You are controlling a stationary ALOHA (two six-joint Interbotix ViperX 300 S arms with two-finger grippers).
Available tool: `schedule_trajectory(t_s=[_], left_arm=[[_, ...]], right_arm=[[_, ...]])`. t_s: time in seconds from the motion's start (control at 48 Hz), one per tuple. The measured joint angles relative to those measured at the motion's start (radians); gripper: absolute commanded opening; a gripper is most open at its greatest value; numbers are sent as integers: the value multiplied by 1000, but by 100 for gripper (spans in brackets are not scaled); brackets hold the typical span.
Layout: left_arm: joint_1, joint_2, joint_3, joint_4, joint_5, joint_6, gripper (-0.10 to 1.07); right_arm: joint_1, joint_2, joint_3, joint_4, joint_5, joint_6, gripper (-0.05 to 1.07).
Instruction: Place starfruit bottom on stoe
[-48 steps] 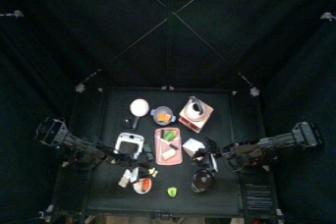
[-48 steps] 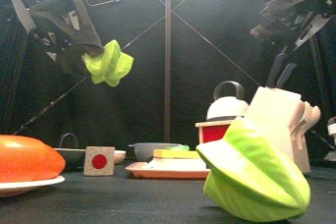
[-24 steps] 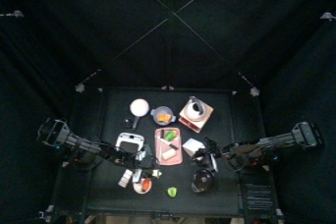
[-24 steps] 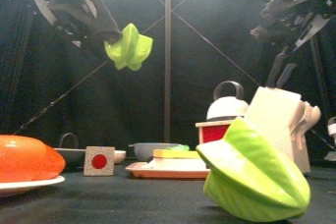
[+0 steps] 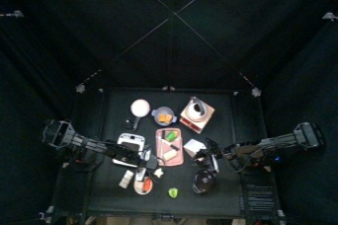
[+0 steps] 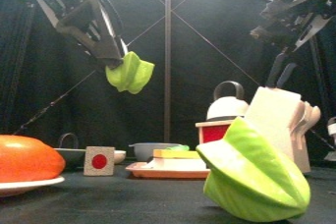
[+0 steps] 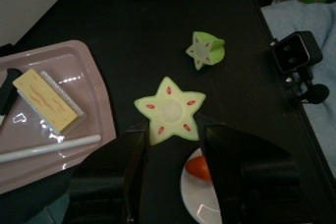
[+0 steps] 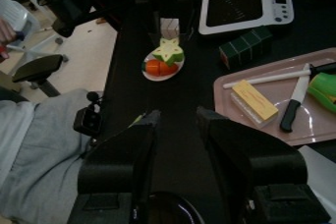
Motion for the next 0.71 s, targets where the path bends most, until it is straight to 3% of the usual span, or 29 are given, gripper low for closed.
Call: schedule_trajectory(t_s=[0.25,0.396,0.5,0.708], left_arm=[[23,-40,40,-83,31,-29,68],[34,-23,37,-57,121,-92,68],[32,-9,14,41,176,-178,68],[-3,2,-74,396,331,-486,68]], right_arm=[[0,3,0,17,0,0,75],[0,12,0,20,0,0,75],[0,17,2,20,0,0,75],[0,20,0,20,0,0,75]])
